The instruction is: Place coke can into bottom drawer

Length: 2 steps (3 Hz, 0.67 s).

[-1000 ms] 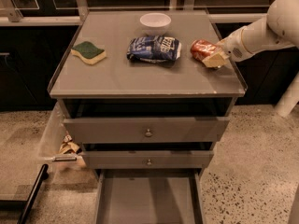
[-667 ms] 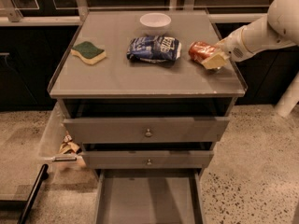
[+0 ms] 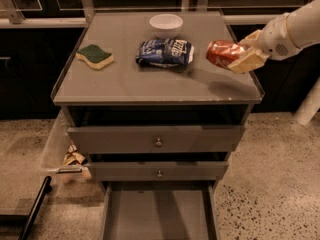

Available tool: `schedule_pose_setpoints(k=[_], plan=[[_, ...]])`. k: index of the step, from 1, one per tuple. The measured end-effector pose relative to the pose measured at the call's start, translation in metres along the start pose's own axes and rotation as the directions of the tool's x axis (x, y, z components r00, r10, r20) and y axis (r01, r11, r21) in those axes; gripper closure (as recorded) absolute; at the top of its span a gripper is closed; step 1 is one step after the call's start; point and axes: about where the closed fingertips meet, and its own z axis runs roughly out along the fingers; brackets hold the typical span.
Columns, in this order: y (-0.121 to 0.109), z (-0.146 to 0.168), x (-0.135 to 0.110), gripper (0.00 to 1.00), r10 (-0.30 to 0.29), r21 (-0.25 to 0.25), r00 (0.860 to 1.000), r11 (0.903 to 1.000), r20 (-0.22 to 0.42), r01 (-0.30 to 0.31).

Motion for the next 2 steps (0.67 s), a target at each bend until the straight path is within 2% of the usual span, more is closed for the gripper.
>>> schedule_pose_setpoints(k=[1, 2], plan=[[0.025, -0.033, -0.002, 1.00, -0.100, 0.010, 0.995, 0.9949, 0.004, 0.100], [0.063, -0.059, 0.018, 1.00, -0.156, 0.009, 0.988, 0.9877, -0.010, 0.156]])
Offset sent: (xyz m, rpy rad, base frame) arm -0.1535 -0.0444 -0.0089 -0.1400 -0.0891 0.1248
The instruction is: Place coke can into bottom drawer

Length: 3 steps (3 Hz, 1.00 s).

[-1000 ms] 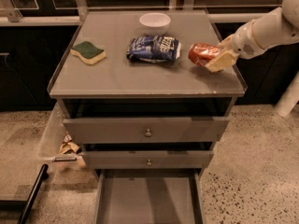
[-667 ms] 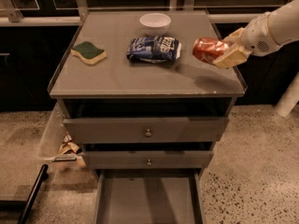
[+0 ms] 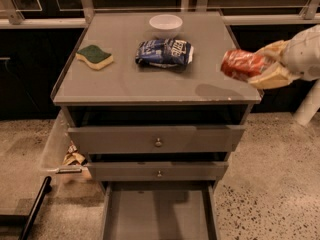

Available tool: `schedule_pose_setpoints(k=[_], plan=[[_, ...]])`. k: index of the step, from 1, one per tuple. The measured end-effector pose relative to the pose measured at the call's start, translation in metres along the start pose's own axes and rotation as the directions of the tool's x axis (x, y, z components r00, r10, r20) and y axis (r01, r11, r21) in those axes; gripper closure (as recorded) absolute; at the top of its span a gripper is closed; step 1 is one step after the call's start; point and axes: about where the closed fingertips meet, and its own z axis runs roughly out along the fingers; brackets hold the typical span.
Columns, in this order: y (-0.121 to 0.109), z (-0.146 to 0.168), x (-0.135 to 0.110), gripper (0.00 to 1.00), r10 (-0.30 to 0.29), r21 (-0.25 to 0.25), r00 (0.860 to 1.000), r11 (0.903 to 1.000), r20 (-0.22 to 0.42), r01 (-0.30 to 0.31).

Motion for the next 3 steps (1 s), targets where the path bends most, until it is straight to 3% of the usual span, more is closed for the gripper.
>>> schedule_pose_setpoints(k=[2, 3], plan=[[0.096, -0.040, 0.036, 1.00, 0.029, -0.094, 1.000, 0.9951, -0.011, -0.030], [0.096, -0.040, 0.036, 1.00, 0.029, -0.094, 1.000, 0.9951, -0.011, -0.030]])
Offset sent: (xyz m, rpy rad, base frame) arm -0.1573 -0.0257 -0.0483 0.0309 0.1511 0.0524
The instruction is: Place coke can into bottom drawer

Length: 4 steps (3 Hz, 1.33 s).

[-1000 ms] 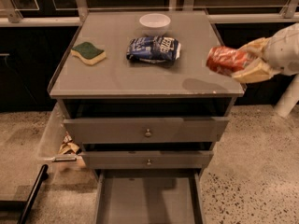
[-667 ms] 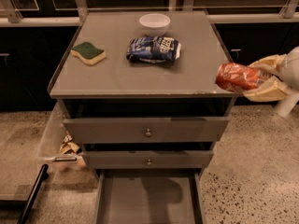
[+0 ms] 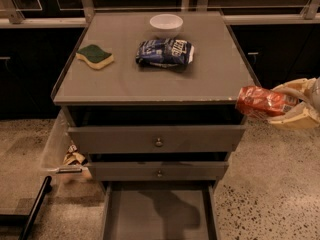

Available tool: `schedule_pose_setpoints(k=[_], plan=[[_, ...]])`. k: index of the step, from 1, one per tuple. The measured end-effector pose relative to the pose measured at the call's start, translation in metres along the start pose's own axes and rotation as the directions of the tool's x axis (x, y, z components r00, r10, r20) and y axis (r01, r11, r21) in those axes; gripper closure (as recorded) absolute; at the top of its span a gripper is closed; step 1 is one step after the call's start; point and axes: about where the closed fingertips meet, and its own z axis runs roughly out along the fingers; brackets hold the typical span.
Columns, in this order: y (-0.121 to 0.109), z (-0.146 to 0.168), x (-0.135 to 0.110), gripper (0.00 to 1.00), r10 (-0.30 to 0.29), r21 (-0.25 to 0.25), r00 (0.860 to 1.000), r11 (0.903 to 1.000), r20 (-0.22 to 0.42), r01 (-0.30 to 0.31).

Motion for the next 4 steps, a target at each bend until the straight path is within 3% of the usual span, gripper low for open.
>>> schedule_pose_setpoints(k=[1, 2, 3, 4], plan=[[0.009, 0.037, 0.012, 1.00, 0.063, -0.011, 0.998, 0.9980, -0.001, -0.063], [0.041, 0.104, 0.030, 1.00, 0.123, -0.030, 0.992, 0.9920, 0.015, -0.123], [0.081, 0.168, 0.049, 1.00, 0.120, -0.083, 0.992, 0.9897, 0.031, -0.117], [0.114, 0.219, 0.074, 1.00, 0.140, -0.147, 0.989, 0.9802, 0.042, -0.132]])
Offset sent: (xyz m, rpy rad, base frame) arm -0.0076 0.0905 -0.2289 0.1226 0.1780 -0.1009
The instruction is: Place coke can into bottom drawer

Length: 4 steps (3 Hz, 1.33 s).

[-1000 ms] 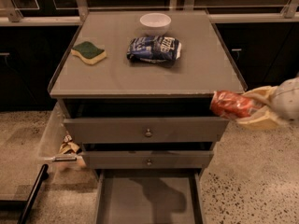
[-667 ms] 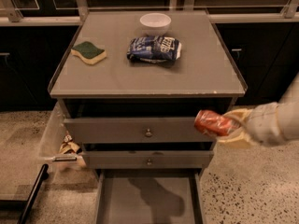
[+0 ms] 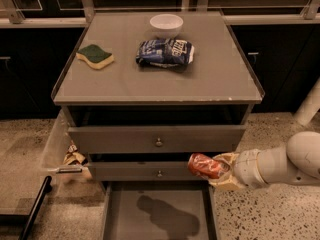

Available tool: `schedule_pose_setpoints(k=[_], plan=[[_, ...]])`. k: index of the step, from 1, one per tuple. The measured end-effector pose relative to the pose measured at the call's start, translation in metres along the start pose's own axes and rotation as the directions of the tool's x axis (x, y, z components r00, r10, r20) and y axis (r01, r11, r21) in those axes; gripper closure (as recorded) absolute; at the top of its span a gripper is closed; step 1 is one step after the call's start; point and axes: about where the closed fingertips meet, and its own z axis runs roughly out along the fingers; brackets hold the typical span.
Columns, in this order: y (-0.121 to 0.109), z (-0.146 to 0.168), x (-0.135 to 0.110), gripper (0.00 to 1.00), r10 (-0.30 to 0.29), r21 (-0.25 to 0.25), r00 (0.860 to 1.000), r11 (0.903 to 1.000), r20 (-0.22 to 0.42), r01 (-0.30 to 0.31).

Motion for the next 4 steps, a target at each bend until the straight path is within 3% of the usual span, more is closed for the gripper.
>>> schedule_pose_setpoints(k=[1, 3, 4], plan=[[0.002, 0.008, 0.004, 1.00, 0.005, -0.007, 1.000, 1.0000, -0.003, -0.005], [0.026, 0.100, 0.073, 1.00, 0.042, -0.066, 0.999, 0.9970, -0.004, -0.042], [0.030, 0.138, 0.100, 1.00, 0.015, -0.063, 1.000, 0.9979, 0.004, -0.015]])
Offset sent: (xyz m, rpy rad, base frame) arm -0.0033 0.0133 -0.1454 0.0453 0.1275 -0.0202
